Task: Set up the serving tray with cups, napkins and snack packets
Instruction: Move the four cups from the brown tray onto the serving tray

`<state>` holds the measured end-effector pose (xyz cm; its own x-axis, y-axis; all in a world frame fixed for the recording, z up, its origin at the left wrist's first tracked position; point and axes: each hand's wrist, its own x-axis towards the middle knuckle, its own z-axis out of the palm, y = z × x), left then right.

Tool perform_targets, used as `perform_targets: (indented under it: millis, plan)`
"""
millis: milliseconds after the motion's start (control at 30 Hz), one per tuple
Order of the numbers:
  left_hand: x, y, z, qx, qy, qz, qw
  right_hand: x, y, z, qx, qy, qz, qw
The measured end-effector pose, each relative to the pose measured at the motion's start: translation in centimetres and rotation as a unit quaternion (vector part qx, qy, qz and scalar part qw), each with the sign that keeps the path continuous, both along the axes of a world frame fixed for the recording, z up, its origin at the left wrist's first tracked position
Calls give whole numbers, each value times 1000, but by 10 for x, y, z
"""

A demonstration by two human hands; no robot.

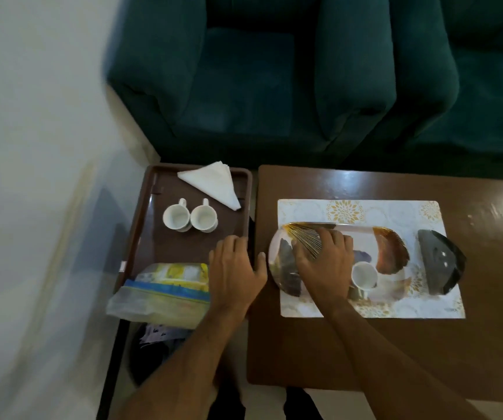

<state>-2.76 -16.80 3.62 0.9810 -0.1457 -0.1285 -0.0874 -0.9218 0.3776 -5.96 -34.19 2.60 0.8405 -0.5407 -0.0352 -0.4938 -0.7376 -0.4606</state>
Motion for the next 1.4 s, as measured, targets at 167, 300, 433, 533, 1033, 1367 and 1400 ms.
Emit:
perform_targets:
  millis: [167, 300, 433, 533, 1033, 1367, 1400]
  plan:
    - [54, 79, -1, 9, -30, 6, 999, 62, 64, 0, 35, -30, 64, 997]
    - [96, 127, -14, 7, -39, -14, 999, 105, 111, -12, 100, -10, 97, 990]
    - [128, 150, -28, -5, -27, -45, 999, 137, 142, -24, 133, 2, 139, 981]
    - [146, 154, -41, -32, 2, -68, 997, 155, 154, -35, 121, 20, 173, 977]
    - [175, 165, -79, -164, 28, 5, 986, 177, 154, -64, 115, 87, 173, 974]
    - [155, 180, -88, -227, 42, 112, 967, 147, 150, -69, 109, -4, 88, 990]
    - [152, 181, -89, -223, 39, 120, 967, 144, 151, -70, 110, 1, 77, 991]
